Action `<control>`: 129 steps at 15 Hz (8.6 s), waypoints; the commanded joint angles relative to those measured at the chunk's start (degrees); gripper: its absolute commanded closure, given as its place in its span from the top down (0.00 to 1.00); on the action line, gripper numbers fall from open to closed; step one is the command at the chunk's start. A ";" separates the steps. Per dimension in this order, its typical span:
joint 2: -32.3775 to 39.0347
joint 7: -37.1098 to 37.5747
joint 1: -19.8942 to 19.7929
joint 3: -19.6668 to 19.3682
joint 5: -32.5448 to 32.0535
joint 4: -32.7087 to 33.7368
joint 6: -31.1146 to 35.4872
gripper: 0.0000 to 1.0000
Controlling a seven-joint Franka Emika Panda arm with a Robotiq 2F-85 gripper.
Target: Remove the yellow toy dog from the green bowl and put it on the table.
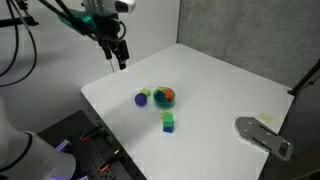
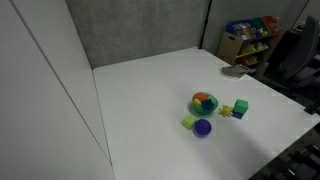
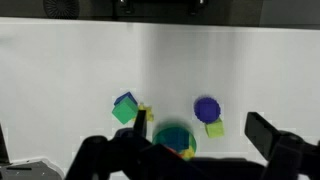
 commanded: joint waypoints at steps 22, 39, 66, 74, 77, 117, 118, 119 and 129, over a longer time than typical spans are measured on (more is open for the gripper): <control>15.95 1.14 -0.03 0.54 2.17 13.76 2.48 1.00; 43.83 -0.81 -0.14 0.54 -2.19 30.79 15.23 1.00; 63.68 -4.38 -0.57 -0.11 -3.31 33.96 38.65 1.00; 70.36 -4.23 -0.78 -0.26 -3.08 34.33 42.68 1.00; 72.61 -3.88 -0.46 -0.33 -3.14 35.65 42.41 1.00; 86.66 -0.09 1.05 1.38 -1.59 50.95 33.59 0.43; 86.24 -0.24 0.86 1.53 -1.47 50.61 33.66 0.34; 85.71 -0.32 0.73 1.63 -1.35 50.27 33.64 0.27; 77.62 -3.92 -1.90 5.16 3.00 46.16 32.83 0.00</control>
